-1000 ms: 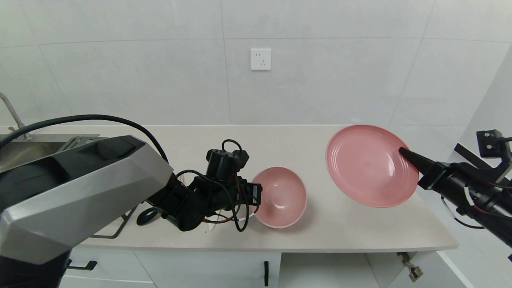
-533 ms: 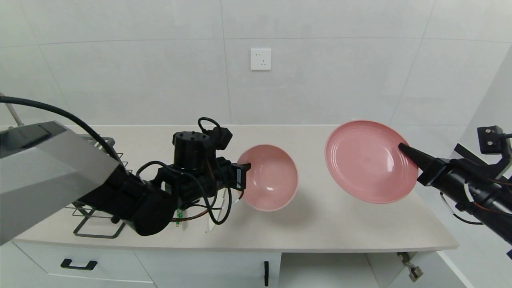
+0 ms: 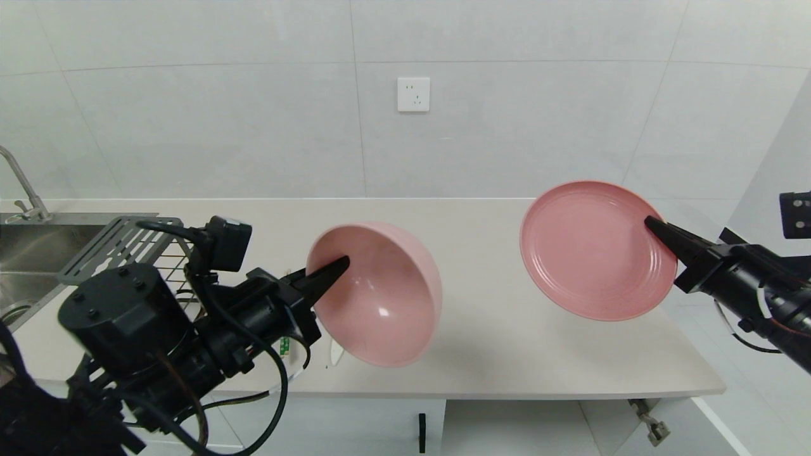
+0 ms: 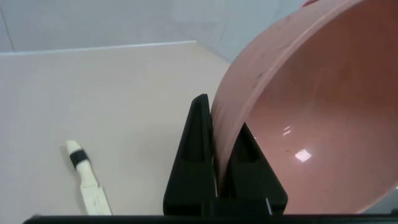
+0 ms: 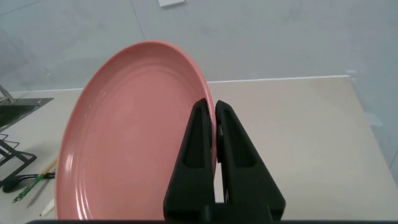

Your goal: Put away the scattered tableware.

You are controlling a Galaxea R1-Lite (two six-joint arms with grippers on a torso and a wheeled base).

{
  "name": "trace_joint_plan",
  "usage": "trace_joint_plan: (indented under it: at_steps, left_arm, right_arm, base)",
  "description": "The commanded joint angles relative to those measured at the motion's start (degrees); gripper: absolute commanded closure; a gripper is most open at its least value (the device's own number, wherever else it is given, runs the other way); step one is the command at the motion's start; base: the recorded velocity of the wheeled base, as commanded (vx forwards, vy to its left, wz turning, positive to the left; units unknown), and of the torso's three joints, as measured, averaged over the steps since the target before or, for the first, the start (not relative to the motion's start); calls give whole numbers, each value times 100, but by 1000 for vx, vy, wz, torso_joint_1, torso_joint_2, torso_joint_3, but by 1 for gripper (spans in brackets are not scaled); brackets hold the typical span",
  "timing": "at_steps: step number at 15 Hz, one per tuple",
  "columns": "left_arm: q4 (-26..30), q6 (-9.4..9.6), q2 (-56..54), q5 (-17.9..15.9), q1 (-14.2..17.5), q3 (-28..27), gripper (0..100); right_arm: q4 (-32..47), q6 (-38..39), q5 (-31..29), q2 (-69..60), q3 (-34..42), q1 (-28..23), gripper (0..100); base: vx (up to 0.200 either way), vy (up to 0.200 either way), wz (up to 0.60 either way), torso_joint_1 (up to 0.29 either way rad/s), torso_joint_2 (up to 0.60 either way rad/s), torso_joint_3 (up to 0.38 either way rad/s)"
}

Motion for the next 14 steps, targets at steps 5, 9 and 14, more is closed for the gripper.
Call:
trace_joint_plan:
  at_steps: [5,9,14]
  left_arm:
    - [-133,-111,-703,102,199,474,100]
    - [-133,-340,-756,321,-187,614,100]
    - [-27,372,-510,1649,-732,860,100]
  right_arm:
    - [-6,-21,-1,-354,216,138,100]
    - [-6,-39,-10,-442,216,569,100]
    - [-6,-39,-19,-574,128,560,100]
  base:
    - [0,0,0,0,0,0]
    - [0,0,0,0,0,0]
    - [0,0,0,0,0,0]
